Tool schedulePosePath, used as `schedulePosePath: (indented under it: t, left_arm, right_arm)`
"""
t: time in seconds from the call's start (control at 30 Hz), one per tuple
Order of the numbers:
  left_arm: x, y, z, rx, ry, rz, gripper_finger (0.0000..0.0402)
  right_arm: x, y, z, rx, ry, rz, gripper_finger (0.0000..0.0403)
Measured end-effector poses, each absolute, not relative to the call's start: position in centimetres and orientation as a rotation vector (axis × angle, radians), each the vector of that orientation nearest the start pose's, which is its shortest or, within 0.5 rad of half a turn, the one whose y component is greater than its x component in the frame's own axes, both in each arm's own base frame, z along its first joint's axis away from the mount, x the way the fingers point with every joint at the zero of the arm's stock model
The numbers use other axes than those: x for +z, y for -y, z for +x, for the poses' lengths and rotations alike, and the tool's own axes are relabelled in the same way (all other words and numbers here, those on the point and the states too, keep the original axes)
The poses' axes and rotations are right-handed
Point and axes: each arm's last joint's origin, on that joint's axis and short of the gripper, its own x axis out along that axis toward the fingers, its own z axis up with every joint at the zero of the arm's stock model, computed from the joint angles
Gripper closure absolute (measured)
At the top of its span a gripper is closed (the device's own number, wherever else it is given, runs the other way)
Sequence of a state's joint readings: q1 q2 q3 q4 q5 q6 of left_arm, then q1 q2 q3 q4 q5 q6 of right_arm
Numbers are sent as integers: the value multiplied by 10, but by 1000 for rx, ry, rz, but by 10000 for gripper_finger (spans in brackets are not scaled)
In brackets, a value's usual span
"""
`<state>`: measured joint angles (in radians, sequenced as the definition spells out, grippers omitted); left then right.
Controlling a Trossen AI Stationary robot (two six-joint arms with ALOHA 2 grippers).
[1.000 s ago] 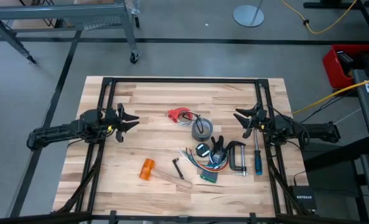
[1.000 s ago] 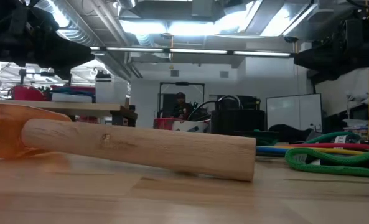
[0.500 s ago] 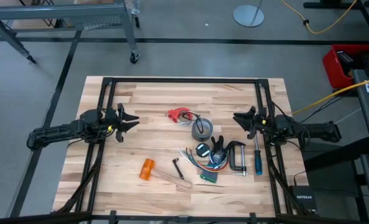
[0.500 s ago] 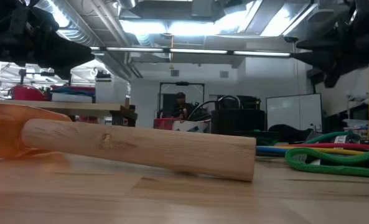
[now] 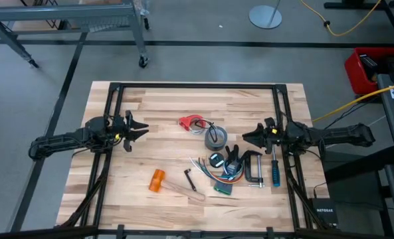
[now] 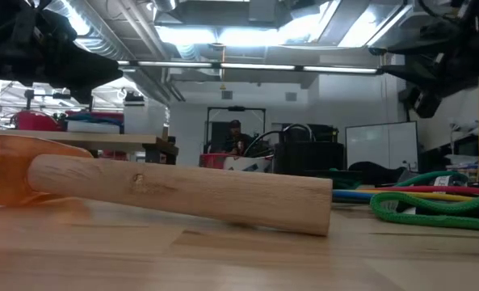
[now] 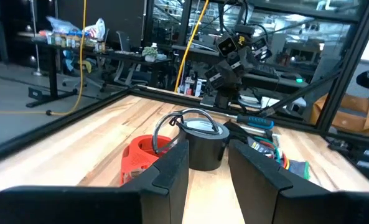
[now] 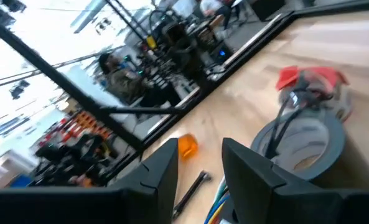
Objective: Coil cords
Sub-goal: Uncoil the blue wire from the spool
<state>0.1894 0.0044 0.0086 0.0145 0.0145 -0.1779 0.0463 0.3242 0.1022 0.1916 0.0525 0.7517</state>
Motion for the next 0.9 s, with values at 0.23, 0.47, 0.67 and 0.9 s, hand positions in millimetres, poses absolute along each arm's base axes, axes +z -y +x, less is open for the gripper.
schedulePosePath:
  t: [0.23,0.47,0.67,0.9]
  left_arm:
    - [168,-18,96,170,51,-308,295]
    - [169,-20,96,238,100,-506,288]
    - [162,-18,100,222,25,-676,260]
    - [151,-10,108,201,-117,-802,247]
  right_arm:
    - [206,-4,132,-41,-2,582,274]
    - [208,-5,150,-42,-98,537,274]
    - [205,-6,168,-71,-191,530,274]
    - [204,-8,195,-61,-302,530,274]
